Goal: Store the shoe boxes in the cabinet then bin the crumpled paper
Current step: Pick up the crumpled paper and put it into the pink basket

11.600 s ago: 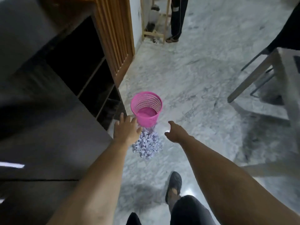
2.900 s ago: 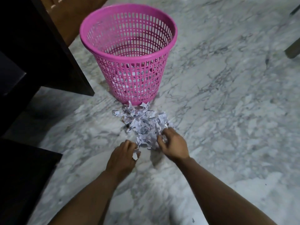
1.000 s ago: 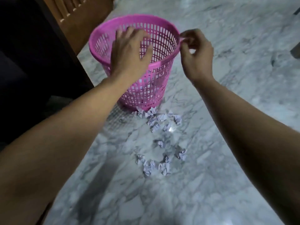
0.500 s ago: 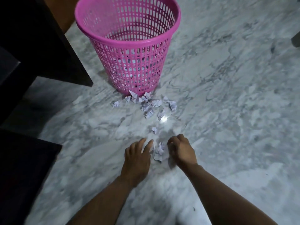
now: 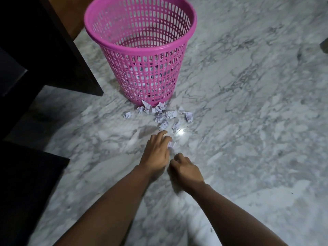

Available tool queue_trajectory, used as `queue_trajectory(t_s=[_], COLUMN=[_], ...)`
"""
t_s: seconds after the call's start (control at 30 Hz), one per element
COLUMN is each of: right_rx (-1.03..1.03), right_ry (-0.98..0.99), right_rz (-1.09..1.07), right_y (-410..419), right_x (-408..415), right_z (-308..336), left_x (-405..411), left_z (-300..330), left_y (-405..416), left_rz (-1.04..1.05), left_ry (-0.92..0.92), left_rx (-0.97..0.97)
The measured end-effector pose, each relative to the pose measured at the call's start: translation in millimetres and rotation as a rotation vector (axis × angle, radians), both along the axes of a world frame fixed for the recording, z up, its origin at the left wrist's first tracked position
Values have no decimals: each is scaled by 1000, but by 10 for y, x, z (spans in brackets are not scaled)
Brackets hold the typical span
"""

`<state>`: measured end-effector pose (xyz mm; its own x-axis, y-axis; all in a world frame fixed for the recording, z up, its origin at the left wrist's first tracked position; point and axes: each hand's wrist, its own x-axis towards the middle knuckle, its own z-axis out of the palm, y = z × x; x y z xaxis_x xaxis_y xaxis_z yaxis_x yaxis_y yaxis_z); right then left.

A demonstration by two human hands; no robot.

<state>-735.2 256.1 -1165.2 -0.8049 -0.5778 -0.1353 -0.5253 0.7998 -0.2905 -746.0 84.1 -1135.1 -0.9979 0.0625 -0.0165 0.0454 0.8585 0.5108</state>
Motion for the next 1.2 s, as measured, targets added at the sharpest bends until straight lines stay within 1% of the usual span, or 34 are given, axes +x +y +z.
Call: queue_trajectory(t_s=[0.07, 0.13, 0.2, 0.23, 0.33, 0.4, 0.43, 0.5, 0.6, 0.67, 0.7, 0.77, 0.8, 0.87, 0.9, 0.97, 1.03, 1.13, 1.2], right_rx=[-56, -148, -255, -305, -358, -373, -390, -430, -530, -556, -505, -304, -187, -2, 43, 53, 8, -22, -13], right_ry=[-81, -138, -154, -145, -83, -72, -66, -65, -18, 10, 0, -33, -24, 59, 116, 207, 257, 251, 178], right_rz=[-90, -309, -554, -619, -607, -622, -636, -649, -617, -573, -555, -496, -443, -322, -271, -198, -147, -57, -8], right_y=[56, 143, 275, 342, 443, 391, 336, 198, -58, -264, -382, -617, -709, -812, -813, -749, -669, -578, -511], right_x=[-150, -316, -456, -523, -776, -995, -1114, -1343, -1649, -1804, -1848, -1875, -1861, -1774, -1714, -1590, -1514, -1568, -1645], right_z=[88, 174, 249, 275, 357, 418, 440, 441, 428, 406, 398, 304, 231, 47, -41, -148, -177, -165, -114], left_x=[24, 37, 59, 83, 156, 129, 65, -137, -582, -883, -989, -1111, -1137, -1134, -1118, -1086, -1066, -1043, -976], left_z=[-56, -131, -198, -220, -289, -291, -250, -142, 42, 96, 87, -13, -86, -238, -309, -411, -448, -407, -379], left_y=[38, 66, 56, 47, 48, 41, 16, -94, -414, -640, -717, -801, -819, -815, -796, -752, -737, -722, -700], left_rz=[-82, -162, -179, -181, -221, -185, -113, 130, 488, 607, 617, 551, 508, 452, 420, 333, 295, 282, 238], left_ry=[-48, -30, -9, 9, 98, 94, 82, 122, 266, 305, 299, 241, 187, 67, 51, 116, 178, 133, 76], left_rx=[-73, -205, -294, -318, -365, -314, -254, -104, 64, 71, 32, -27, -27, -26, -67, -202, -267, -254, -259])
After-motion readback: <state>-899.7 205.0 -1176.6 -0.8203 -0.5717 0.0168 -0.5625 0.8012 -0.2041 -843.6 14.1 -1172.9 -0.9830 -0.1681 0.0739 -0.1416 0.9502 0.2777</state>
